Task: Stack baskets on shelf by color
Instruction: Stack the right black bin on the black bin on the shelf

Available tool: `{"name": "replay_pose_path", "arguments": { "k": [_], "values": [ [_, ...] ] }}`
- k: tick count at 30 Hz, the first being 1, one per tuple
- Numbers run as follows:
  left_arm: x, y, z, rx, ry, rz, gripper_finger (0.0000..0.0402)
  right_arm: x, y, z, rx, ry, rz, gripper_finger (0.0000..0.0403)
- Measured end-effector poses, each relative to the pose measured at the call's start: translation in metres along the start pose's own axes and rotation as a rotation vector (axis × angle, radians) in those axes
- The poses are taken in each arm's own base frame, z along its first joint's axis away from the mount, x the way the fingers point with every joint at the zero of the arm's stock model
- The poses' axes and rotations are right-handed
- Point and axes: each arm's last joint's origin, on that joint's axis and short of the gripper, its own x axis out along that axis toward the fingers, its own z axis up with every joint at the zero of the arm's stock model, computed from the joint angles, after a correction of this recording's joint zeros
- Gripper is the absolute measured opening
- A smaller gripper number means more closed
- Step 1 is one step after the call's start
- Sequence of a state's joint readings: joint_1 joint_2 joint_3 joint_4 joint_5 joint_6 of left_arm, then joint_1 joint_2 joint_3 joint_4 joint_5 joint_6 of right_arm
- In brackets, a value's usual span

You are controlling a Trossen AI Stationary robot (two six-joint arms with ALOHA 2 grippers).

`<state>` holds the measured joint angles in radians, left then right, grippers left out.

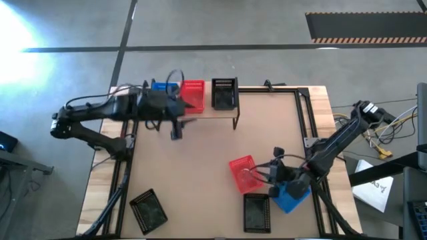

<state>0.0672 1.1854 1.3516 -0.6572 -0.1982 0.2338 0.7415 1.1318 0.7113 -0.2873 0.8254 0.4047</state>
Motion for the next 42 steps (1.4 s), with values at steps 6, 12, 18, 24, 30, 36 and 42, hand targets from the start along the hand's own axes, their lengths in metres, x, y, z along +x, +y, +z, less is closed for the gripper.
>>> {"name": "replay_pose_path", "arguments": {
  "k": [6,12,18,24,30,36,42],
  "values": [
    [0.018,-0.062,-0.008,-0.009,-0.065,-0.137,0.0187,-0.01,-0.003,0.005,0.019,0.041,0.218,0.0132],
    [0.045,-0.12,-0.041,-0.005,-0.051,-0.099,0.0187,-0.004,0.026,-0.004,0.096,0.178,0.439,0.0166],
    [0.068,-0.153,-0.068,-0.08,-0.06,-0.092,0.0187,-0.003,0.075,0.008,0.167,0.266,0.508,0.0169],
    [0.098,-0.173,-0.094,-0.196,-0.075,-0.096,0.0187,0.001,0.119,0.027,0.279,0.419,0.492,0.0172],
    [0.126,-0.193,-0.116,-0.221,-0.033,-0.097,0.0187,0.012,0.158,0.038,0.238,0.545,0.408,0.0206],
    [0.143,-0.205,-0.125,-0.267,-0.064,-0.106,0.0187,0.027,0.188,0.032,0.128,0.648,0.321,0.0226],
    [0.147,-0.211,-0.123,-0.304,-0.139,-0.128,0.0187,0.038,0.2,0.021,0.088,0.705,0.236,0.0205]
  ]
}}
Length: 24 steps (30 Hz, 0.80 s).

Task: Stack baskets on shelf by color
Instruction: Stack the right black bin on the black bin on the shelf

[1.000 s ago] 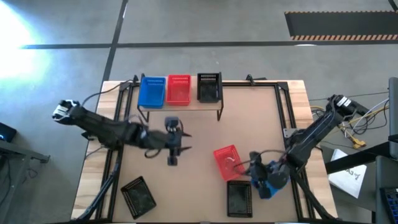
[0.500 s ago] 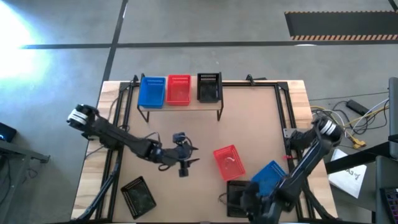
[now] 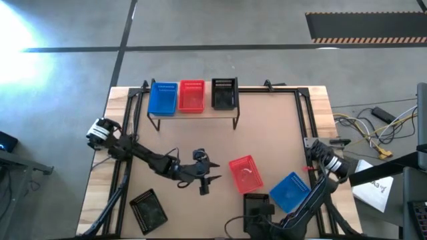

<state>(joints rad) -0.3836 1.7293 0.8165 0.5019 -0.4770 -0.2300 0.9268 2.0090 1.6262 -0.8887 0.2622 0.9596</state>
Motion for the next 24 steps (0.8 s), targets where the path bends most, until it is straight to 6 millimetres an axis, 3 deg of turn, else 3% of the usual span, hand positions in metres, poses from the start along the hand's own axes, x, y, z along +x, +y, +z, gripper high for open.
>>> {"name": "replay_pose_path", "arguments": {
  "k": [5,12,16,20,24],
  "values": [
    [0.0,-0.002,0.0,-0.002,-0.008,-0.007,0.0187,0.008,0.002,-0.006,-0.019,0.021,-0.026,0.0133],
    [-0.005,-0.009,0.001,0.001,-0.017,-0.032,0.0187,-0.008,0.002,-0.008,-0.08,0.01,-0.001,0.0017],
    [-0.011,-0.018,0.002,0.004,-0.029,-0.063,0.0187,-0.036,0.003,-0.002,-0.113,-0.021,0.095,0.001],
    [-0.013,-0.022,0.002,0.002,-0.042,-0.076,0.0187,-0.078,-0.002,0.007,-0.22,-0.125,0.191,0.0009],
    [-0.014,-0.02,0.001,0.003,-0.048,-0.03,0.0187,-0.118,-0.021,0.014,-0.391,-0.327,0.105,0.0009]
  ]
}}
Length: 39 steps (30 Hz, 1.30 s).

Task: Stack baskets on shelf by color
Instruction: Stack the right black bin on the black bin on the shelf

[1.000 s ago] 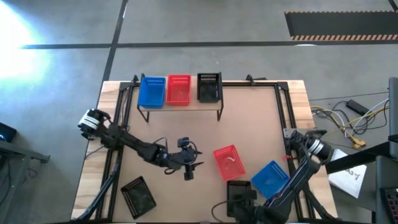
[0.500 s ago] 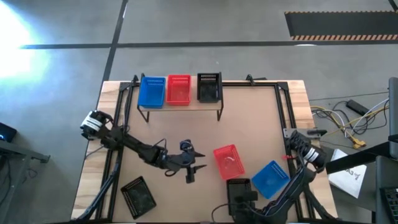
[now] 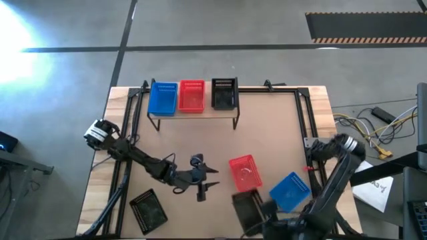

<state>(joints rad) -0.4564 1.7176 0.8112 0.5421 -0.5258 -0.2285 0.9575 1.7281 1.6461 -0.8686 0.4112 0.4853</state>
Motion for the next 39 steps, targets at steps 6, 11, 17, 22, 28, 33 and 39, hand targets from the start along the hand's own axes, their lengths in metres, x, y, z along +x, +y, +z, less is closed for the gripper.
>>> {"name": "replay_pose_path", "arguments": {
  "k": [6,11,17,22,28,33,39],
  "values": [
    [0.0,0.002,-0.002,0.005,-0.003,0.05,0.0187,-0.041,-0.066,0.007,-0.218,-0.143,-0.365,0.0009],
    [0.0,0.004,-0.006,0.01,0.006,0.06,0.0187,-0.057,-0.161,0.016,-0.163,-0.132,-0.548,0.0009],
    [0.004,0.004,-0.011,0.018,0.019,0.067,0.0187,-0.06,-0.292,0.014,-0.079,-0.174,-0.538,0.0009],
    [0.007,0.004,-0.016,0.026,0.031,0.07,0.0187,-0.055,-0.382,-0.008,0.025,-0.235,-0.412,0.0009],
    [0.009,0.003,-0.018,0.018,0.02,0.07,0.0187,-0.04,-0.435,-0.036,0.107,-0.169,-0.422,0.0009],
    [0.009,0.003,-0.017,0.017,0.017,0.07,0.0187,-0.029,-0.443,-0.042,0.124,-0.131,-0.413,0.0009],
    [0.009,0.003,-0.017,0.015,0.014,0.07,0.0187,-0.029,-0.443,-0.044,0.123,-0.09,-0.451,0.0012]
  ]
}}
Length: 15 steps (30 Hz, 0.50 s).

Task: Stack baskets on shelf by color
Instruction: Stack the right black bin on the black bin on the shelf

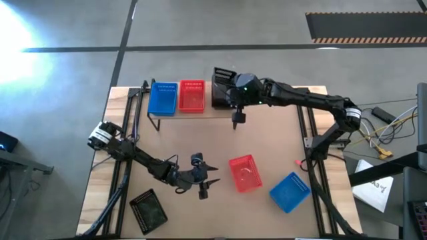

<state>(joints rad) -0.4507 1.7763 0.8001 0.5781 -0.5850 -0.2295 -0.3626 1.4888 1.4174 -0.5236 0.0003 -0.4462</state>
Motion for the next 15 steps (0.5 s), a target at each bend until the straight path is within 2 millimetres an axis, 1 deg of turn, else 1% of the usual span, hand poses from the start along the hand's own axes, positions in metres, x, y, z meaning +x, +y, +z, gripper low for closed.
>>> {"name": "replay_pose_path", "arguments": {
  "k": [3,7,11,15],
  "values": [
    [0.0,0.0,-0.0001,0.0,0.0,0.0,0.0187,-0.0002,-0.0005,-0.0041,0.014,0.039,0.003,0.0033],
    [0.0001,0.0001,0.0001,-0.001,-0.001,0.0,0.0187,-0.0004,-0.0008,-0.0072,0.021,0.081,-0.023,0.0078],
    [0.0002,0.0003,0.0004,-0.002,-0.004,0.0,0.0187,-0.0033,-0.0016,-0.0056,0.007,0.067,-0.032,0.0117],
    [0.0007,0.001,0.0009,-0.005,-0.006,0.002,0.0187,-0.0091,-0.0037,0.0005,0.007,0.024,-0.024,0.0139]
  ]
}}
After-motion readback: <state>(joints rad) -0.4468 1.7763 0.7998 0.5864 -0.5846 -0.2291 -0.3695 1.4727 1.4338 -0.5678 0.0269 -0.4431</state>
